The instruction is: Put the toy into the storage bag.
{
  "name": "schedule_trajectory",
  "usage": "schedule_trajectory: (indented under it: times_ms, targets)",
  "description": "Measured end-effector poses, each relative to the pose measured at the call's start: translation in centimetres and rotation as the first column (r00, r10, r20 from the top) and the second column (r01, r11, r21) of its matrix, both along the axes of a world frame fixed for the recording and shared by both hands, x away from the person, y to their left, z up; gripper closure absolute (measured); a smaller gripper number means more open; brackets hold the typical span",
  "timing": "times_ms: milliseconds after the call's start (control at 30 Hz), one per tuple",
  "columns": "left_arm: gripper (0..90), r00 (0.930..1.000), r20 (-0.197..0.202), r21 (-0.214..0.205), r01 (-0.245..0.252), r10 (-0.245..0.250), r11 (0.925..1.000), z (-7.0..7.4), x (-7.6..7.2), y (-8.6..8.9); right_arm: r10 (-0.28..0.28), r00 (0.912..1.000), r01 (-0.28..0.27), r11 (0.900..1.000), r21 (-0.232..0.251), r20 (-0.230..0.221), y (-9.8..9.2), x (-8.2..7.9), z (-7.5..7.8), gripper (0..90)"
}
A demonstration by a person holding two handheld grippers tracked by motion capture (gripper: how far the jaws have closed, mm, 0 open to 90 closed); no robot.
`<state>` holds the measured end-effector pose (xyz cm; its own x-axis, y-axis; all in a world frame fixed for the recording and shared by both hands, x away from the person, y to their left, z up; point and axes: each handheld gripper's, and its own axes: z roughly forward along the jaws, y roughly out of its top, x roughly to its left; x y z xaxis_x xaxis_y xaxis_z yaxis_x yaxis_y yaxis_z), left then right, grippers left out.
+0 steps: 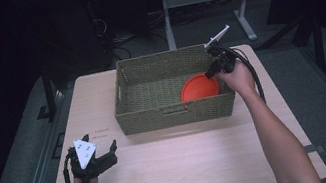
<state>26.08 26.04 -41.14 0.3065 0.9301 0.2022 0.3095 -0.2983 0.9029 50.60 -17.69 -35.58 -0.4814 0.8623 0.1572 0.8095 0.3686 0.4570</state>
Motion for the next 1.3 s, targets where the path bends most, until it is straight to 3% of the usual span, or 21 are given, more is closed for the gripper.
schedule_trajectory:
  times_ms: [33, 433, 733, 867, 1300]
  targets:
    - [12.8, 1.0000, 0.001, -0.001, -0.001, 0.001, 1.0000, 0.0, 0.0, 0.0, 0.007, 1.0000, -0.007, 0.9998, -0.017, 0.006, 0.2, 0.0, 0.0, 75.7]
    - [12.8, 1.0000, 0.000, -0.003, -0.001, 0.001, 1.0000, 0.0, 0.1, -0.1, 0.038, 0.9992, -0.038, 0.9993, 0.006, -0.011, 1.0, 0.0, -0.4, 71.0]
    - [12.8, 1.0000, -0.004, 0.000, 0.008, -0.008, 1.0000, -0.1, 0.3, -0.3, 0.056, 0.9984, -0.056, 0.9942, 0.092, 0.001, 0.2, -1.1, 0.6, 65.9]
    - [12.8, 1.0000, -0.003, 0.001, 0.009, -0.009, 1.0000, 0.0, 0.3, -0.3, 0.068, 0.9977, -0.067, 0.9874, 0.143, 0.002, -0.2, -1.3, 0.9, 57.2]
    - [12.8, 1.0000, 0.002, 0.009, -0.004, 0.004, 1.0000, 0.0, -0.2, 0.1, 0.125, 0.9921, -0.124, 0.9755, 0.181, 0.009, 0.6, -2.4, 1.7, 44.8]
